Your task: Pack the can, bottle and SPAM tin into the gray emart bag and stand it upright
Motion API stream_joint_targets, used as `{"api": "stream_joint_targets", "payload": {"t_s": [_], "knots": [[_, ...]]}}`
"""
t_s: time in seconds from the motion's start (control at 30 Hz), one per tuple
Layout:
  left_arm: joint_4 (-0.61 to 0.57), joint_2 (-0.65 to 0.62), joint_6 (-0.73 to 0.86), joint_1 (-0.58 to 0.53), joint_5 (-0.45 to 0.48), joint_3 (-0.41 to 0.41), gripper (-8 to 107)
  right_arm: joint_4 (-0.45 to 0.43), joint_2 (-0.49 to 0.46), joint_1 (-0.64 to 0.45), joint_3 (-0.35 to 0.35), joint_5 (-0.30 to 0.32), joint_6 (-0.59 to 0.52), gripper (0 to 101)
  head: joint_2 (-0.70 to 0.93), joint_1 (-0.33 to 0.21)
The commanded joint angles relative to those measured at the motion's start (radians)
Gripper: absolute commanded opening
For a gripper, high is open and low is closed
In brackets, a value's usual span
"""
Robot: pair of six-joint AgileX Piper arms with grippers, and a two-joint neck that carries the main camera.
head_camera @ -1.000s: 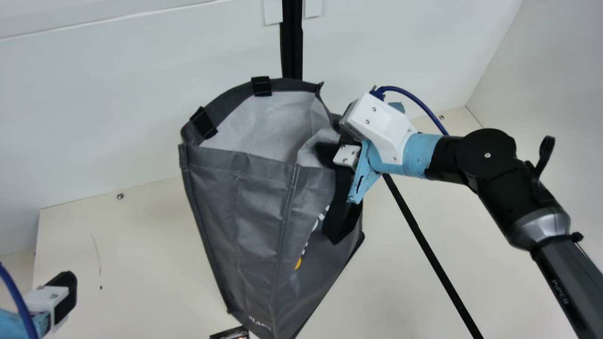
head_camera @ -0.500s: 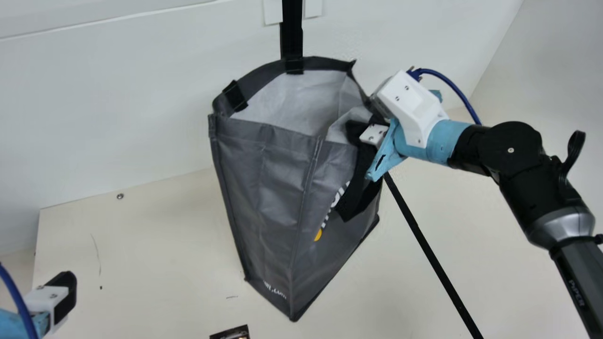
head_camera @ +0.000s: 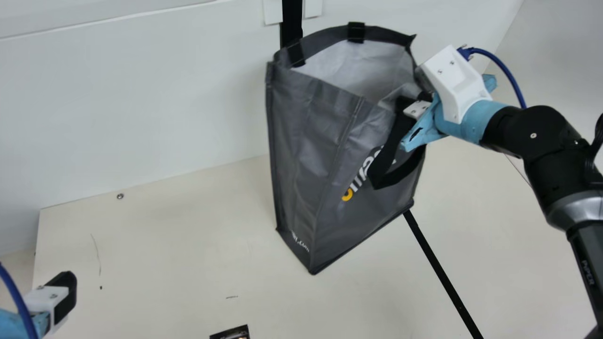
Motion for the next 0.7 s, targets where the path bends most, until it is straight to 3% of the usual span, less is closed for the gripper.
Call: {"api": "stream_joint_targets", "payload": {"t_s": [0.0, 0.33, 0.67], "knots": [[0.000, 0.000, 0.000, 0.000, 0.000, 0.000, 90, -0.033, 0.010, -0.025, -0.018, -0.005, 0.019, 0, -0.002, -0.023], [0.000, 0.000, 0.000, 0.000, 0.000, 0.000, 90, -0.141, 0.076, -0.129, -0.110, -0.013, 0.086, 0, -0.002, -0.023], [0.000, 0.000, 0.000, 0.000, 0.000, 0.000, 90, -0.195, 0.145, -0.230, -0.213, 0.003, 0.110, 0, -0.002, -0.023]]}}
